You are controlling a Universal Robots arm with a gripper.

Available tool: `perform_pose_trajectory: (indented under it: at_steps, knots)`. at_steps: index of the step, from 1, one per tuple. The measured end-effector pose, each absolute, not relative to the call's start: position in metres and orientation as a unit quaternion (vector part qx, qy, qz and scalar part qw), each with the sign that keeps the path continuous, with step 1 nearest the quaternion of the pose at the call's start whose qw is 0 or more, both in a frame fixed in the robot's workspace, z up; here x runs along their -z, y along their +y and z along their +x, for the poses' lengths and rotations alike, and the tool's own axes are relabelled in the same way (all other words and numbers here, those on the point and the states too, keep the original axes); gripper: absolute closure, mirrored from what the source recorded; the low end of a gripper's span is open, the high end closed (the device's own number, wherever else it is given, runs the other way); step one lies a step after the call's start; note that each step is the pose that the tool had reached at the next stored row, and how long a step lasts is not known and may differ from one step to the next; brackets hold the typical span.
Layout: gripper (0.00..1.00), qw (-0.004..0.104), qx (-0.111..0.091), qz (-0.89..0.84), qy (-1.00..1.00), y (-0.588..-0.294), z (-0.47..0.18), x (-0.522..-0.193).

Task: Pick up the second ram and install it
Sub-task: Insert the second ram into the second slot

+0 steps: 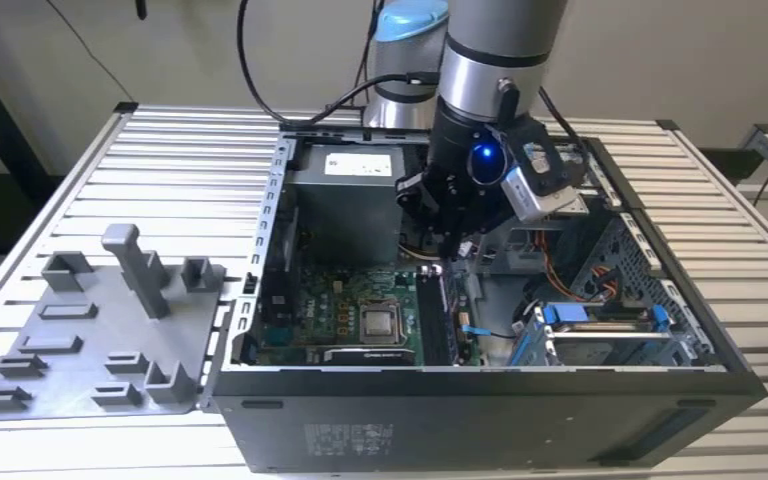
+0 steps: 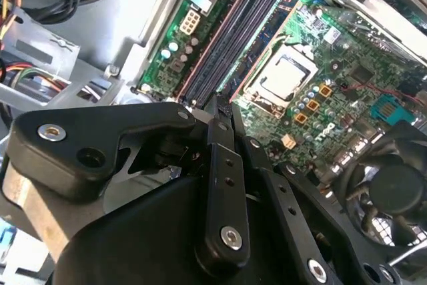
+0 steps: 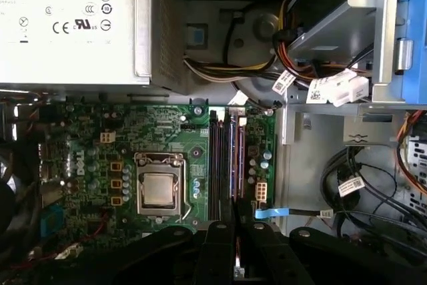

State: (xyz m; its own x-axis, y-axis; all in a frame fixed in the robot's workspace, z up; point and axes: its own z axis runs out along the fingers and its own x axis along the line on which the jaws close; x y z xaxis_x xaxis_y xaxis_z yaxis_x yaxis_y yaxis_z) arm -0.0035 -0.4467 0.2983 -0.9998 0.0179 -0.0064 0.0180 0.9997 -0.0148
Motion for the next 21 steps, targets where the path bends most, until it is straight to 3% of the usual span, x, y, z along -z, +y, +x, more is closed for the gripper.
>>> perform_pose_trajectory:
  at_steps: [21]
  knots:
    - [0.87, 0.003, 0.008, 0.041, 0.999, -0.447, -0.006, -0.279]
